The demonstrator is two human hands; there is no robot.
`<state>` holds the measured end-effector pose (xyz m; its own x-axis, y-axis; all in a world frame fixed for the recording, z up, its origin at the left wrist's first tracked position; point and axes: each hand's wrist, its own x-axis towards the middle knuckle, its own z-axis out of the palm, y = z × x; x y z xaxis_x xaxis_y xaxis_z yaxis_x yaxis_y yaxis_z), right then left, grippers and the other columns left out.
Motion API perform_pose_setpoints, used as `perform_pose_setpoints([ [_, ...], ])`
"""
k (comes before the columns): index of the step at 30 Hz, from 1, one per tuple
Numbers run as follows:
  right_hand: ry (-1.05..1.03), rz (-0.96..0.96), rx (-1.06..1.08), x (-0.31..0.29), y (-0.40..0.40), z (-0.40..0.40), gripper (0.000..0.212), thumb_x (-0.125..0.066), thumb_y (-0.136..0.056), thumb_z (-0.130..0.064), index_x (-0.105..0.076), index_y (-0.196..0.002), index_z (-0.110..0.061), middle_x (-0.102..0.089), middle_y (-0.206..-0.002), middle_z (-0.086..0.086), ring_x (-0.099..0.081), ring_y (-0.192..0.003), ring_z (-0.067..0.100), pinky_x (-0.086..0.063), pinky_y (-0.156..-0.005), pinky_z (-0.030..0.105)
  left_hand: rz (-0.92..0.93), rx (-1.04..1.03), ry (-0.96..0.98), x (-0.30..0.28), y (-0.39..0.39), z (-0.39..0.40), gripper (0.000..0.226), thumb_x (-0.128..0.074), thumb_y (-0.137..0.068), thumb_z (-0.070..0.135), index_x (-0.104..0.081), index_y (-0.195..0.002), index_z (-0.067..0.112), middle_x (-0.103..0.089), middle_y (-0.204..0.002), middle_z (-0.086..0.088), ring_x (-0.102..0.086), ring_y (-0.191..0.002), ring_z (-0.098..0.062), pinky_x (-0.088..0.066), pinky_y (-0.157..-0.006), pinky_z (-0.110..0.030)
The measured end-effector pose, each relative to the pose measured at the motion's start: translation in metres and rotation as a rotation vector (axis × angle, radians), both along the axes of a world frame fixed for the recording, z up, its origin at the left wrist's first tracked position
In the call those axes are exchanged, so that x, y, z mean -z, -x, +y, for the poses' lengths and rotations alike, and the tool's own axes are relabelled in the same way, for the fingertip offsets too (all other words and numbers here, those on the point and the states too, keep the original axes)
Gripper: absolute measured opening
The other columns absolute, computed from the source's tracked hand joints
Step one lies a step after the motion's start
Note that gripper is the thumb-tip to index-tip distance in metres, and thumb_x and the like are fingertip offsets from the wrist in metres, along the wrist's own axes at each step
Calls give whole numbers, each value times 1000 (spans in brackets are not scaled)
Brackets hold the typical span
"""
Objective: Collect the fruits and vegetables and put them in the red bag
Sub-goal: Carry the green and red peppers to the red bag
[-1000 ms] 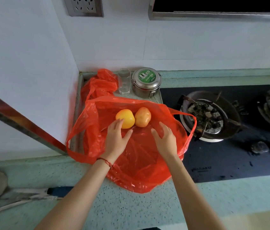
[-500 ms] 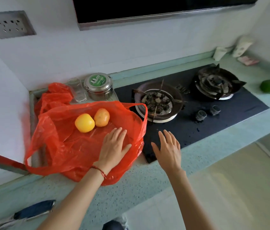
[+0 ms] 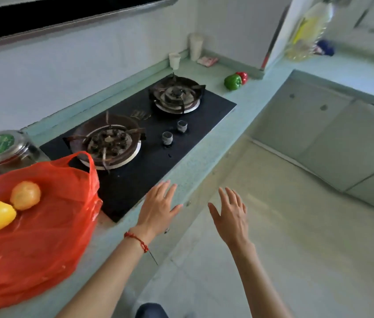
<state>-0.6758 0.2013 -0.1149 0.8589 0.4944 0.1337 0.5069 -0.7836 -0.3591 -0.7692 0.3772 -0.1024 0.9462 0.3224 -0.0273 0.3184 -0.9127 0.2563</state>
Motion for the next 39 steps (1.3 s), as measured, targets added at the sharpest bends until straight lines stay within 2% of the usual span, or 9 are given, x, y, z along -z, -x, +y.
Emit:
perform_pose_setpoints([
  [4,-19,-30,153,1,-8,-63,50,-50,-82,-40,-60,-116,-4,-63,-118,19,-58,-112,37,-47,-91,47,-34,144,-5,0,-35,-52,56,-45,-81,43,-60,-118,4,-64,-117,-20,-60,-110,-35,-49,-90,-45],
  [8,5,-26,306,2,-9,-120,49,-56,-77,-36,-61,-114,-4,-64,-117,19,-60,-110,36,-48,-89,47,-36,279,36,0,-60,-102,59,-52,-89,36,-36,-139,8,-39,-145,-17,-31,-137,-32,-23,-113,-41],
  [13,66,-24,452,1,-5,-177,50,-55,-76,-37,-62,-112,-3,-65,-114,20,-62,-107,36,-51,-85,47,41,395,6,4,-86,-145,58,-42,-81,46,-57,-121,6,-62,-121,-18,-58,-114,-35,-48,-90,-50],
  [16,93,-25,525,2,-7,-199,55,-42,-80,-43,-62,-112,-4,-66,-113,19,-62,-106,35,-51,-85,47,53,450,-21,0,-101,-158,62,-35,-78,49,-61,-117,7,-66,-116,-16,-62,-108,-34,-51,-84,-49],
  [22,121,-30,603,7,-25,-205,58,-39,-78,-47,-64,-110,-6,-67,-112,17,-64,-105,33,-52,-82,46,52,537,-11,5,-138,-159,64,-34,-79,51,-60,-118,8,-65,-118,-16,-61,-110,-35,-50,-86,-50],
  [26,114,-53,635,11,-48,-198,53,-51,-76,-43,-64,-110,-5,-67,-112,18,-63,-105,34,-52,-82,46,64,562,16,11,-169,-152,68,-30,-80,53,-56,-123,8,-61,-125,-17,-54,-119,-35,-44,-95,-51],
  [29,115,-48,656,12,-66,-198,56,-42,-78,-46,-63,-110,-5,-66,-112,18,-64,-104,33,-52,-82,46,57,578,26,14,-194,-149,74,-24,-79,56,-49,-130,9,-53,-134,-17,-45,-128,-34,-35,-103,-50],
  [34,124,-47,680,14,-104,-210,57,-39,-78,-47,-64,-108,-5,-67,-112,17,-64,-103,33,-53,-80,45,51,592,18,22,-238,-153,71,-26,-81,55,-53,-127,8,-56,-130,-17,-49,-125,-35,-38,-100,-53],
  [39,111,-32,671,21,-168,-230,57,-42,-78,-47,-64,-109,-5,-66,-112,18,-64,-104,34,-52,-81,47,27,574,37,29,-297,-169,87,-9,-74,63,-35,-140,13,-37,-147,-11,-26,-140,-28,-21,-112,-46],
])
